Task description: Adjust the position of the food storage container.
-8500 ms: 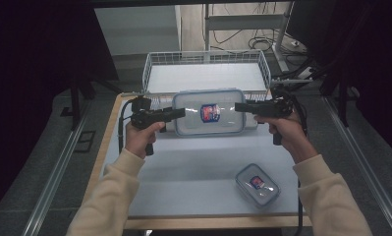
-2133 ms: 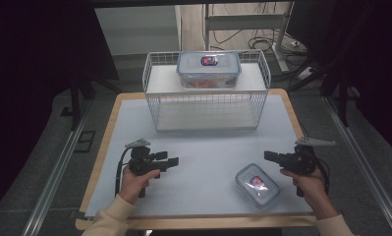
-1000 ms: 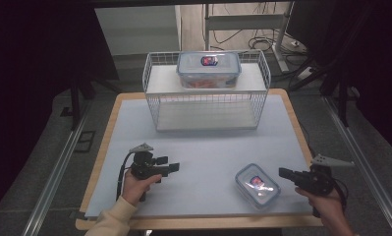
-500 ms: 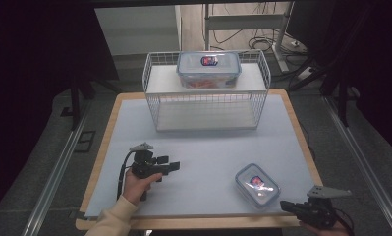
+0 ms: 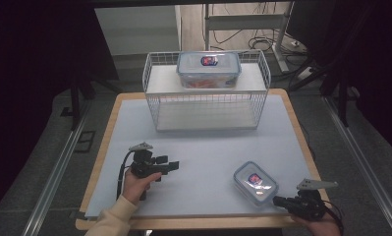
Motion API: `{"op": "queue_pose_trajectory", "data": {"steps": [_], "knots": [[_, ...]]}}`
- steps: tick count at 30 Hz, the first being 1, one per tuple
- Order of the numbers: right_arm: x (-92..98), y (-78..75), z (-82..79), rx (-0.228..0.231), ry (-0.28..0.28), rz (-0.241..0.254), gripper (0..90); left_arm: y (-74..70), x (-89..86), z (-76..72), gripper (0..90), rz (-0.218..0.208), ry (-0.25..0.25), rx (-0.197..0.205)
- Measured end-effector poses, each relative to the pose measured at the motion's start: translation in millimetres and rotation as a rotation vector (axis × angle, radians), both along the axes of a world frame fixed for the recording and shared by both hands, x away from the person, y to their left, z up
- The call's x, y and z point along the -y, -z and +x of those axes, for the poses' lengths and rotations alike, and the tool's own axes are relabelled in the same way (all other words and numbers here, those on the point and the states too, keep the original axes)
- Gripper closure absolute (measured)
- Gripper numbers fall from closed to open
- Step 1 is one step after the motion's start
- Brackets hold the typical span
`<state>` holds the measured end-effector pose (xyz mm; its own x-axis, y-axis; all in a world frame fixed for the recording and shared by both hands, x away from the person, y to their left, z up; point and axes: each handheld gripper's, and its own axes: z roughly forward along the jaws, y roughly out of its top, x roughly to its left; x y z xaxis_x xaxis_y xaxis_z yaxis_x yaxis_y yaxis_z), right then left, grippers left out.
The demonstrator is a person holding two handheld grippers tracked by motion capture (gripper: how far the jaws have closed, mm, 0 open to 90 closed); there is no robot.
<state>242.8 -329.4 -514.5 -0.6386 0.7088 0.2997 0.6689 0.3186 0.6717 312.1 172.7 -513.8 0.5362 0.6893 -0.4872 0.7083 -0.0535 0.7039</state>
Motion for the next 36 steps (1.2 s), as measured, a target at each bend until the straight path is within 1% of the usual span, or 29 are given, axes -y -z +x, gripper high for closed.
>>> {"op": "queue_pose_trajectory", "data": {"steps": [3, 4, 5, 14, 17, 18, 19, 22, 26, 29, 33, 36], "knots": [[-2.2, 0.0, 7.3, 0.001, 0.006, 0.002, 89.1, 0.3, -0.7, 0.5, 30.5, 0.005, 0.001, -0.001], [-2.2, 0.0, 7.3, 0.001, 0.006, 0.002, 89.1, 0.3, -0.7, 0.5, 30.5, 0.005, 0.001, -0.001], [-5.9, -0.6, 13.6, 0.003, 0.007, -0.004, 89.1, 0.7, -1.0, 0.8, 30.5, 0.005, -0.001, -0.001], [-27.1, 0.3, 40.9, 0.001, -0.003, -0.009, 89.1, 1.7, -3.9, 1.5, 30.5, 0.006, -0.009, -0.003], [-35.2, 0.6, 46.4, 0.000, -0.011, -0.014, 89.1, 2.5, -4.6, 1.7, 30.5, 0.006, -0.011, -0.006], [-35.2, 0.6, 46.4, 0.000, -0.011, -0.014, 89.1, 2.5, -4.6, 1.7, 30.5, 0.006, -0.011, -0.006], [-41.9, 0.5, 49.8, 0.005, -0.017, -0.019, 89.1, 3.1, -4.7, 2.2, 30.5, 0.008, -0.012, -0.007], [-50.5, -0.4, 54.0, 0.012, -0.021, -0.023, 89.1, 3.2, -4.7, 2.3, 30.5, 0.007, -0.014, -0.006], [-64.3, -0.1, 60.1, 0.015, -0.043, -0.035, 89.1, 3.3, -5.4, 2.4, 30.5, 0.007, -0.018, -0.007], [-74.0, 0.0, 66.1, 0.028, -0.050, -0.042, 89.1, 3.5, -6.0, 2.6, 30.5, 0.007, -0.020, -0.007], [-84.4, 0.9, 75.2, 0.024, -0.053, -0.037, 89.1, 4.1, -7.0, 2.9, 30.5, 0.007, -0.025, -0.009], [-89.7, 1.5, 78.7, 0.025, -0.056, -0.036, 89.1, 4.4, -7.1, 3.1, 30.5, 0.010, -0.024, -0.009]]}}
